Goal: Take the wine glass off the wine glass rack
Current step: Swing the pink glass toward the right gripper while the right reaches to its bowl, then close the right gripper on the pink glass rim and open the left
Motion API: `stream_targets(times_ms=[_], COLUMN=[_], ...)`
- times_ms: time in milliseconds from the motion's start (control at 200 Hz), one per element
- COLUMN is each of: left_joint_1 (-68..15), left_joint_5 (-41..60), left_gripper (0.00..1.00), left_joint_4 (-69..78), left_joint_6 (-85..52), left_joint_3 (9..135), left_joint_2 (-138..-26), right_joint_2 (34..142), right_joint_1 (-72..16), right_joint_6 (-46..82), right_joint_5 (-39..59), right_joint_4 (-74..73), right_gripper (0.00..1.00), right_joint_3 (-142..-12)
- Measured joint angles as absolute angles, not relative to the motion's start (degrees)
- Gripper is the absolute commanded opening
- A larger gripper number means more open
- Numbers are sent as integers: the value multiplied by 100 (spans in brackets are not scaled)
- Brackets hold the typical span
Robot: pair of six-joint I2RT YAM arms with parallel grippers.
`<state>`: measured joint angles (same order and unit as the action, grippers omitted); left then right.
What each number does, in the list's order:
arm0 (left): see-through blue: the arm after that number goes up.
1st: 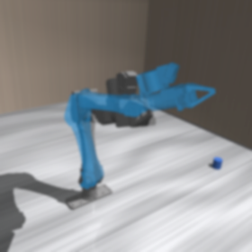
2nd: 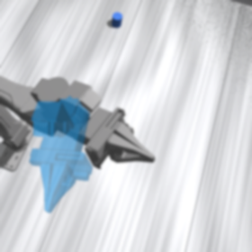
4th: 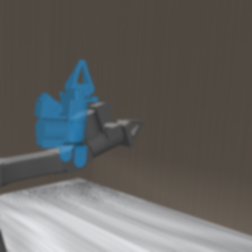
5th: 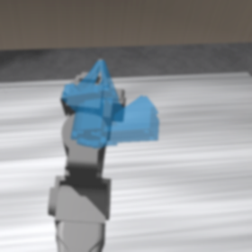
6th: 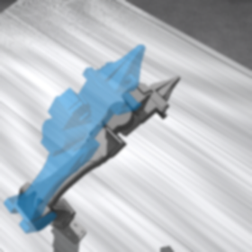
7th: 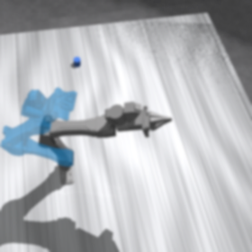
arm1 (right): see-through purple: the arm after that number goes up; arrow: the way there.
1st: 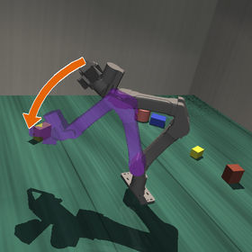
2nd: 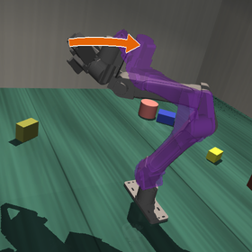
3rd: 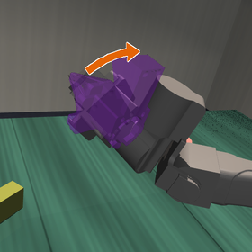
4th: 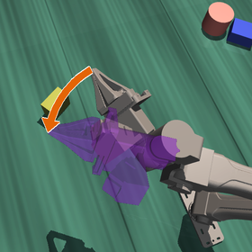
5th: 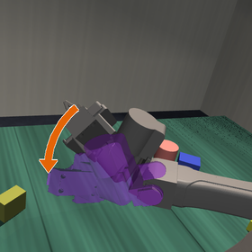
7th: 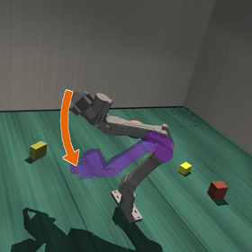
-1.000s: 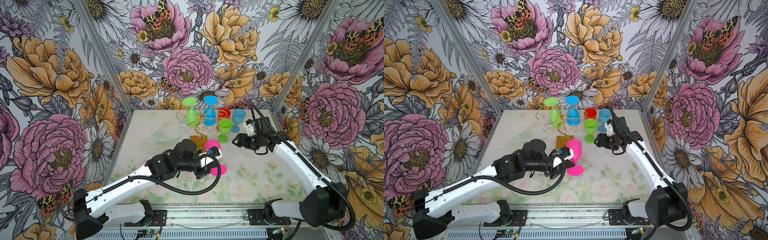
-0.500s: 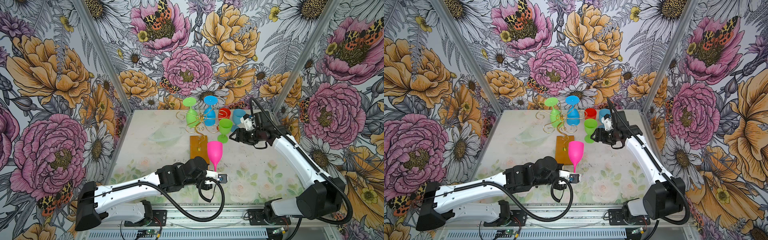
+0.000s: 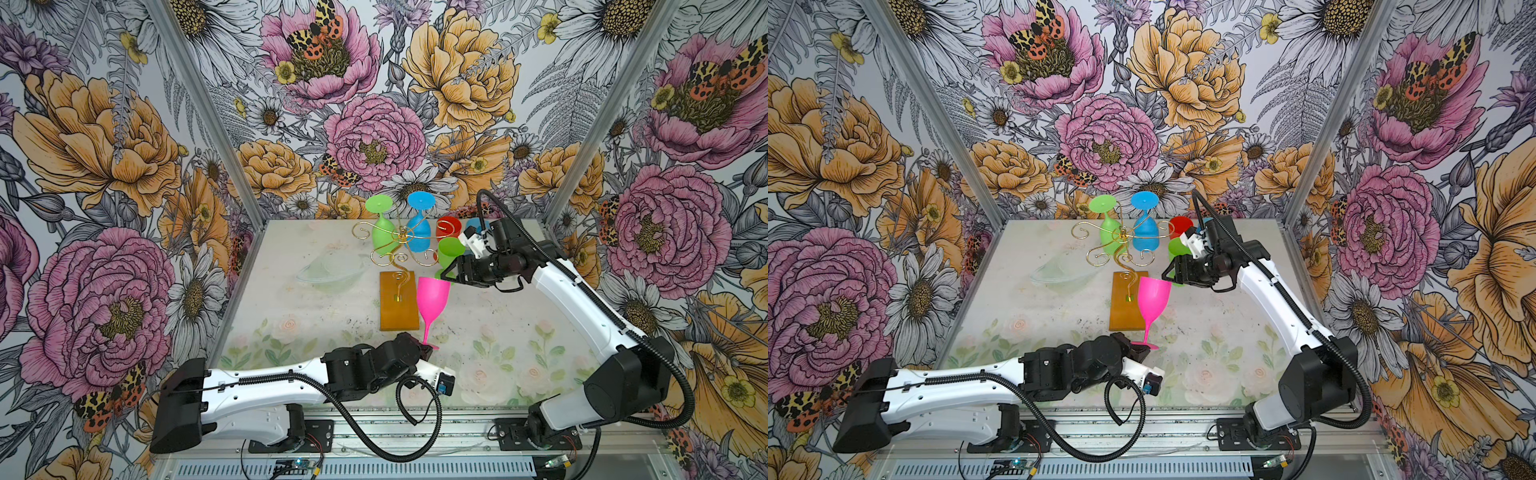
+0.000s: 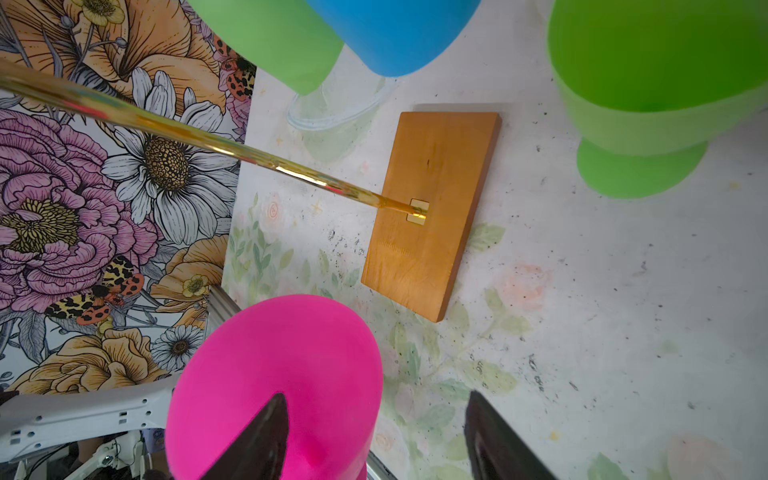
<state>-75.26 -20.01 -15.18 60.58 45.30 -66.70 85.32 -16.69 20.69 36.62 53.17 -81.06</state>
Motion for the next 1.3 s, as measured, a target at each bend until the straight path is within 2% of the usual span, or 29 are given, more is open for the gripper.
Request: stream_targets(times_ms=[455,761,981,1301], left_joint_1=[-7758,-7784,-7784,-7789], left_joint_5=[-2727,-3055,-3223,-3395], left_gripper=[0,0,0,0], left_joint_4=[-913,-425,-89,375], left_joint_6=[6928,7496,7859,8305], left_joint_3=[4112,3771,3546,3321], left_joint_2=[-6840,-6842,-6847,-6943], right_joint_2=[8641,8737,8790,8792], right_joint_1=[-1671,-1671,-1671,-1697], right_joint_6=[1846,1769,1726,1638], right_joint_5=[3997,4058,4132,4261], right_joint_4=[5553,5640,5658,5699], right_gripper=[58,45,40,23], right_joint_3=[-8136,-8138,-8138,-8138])
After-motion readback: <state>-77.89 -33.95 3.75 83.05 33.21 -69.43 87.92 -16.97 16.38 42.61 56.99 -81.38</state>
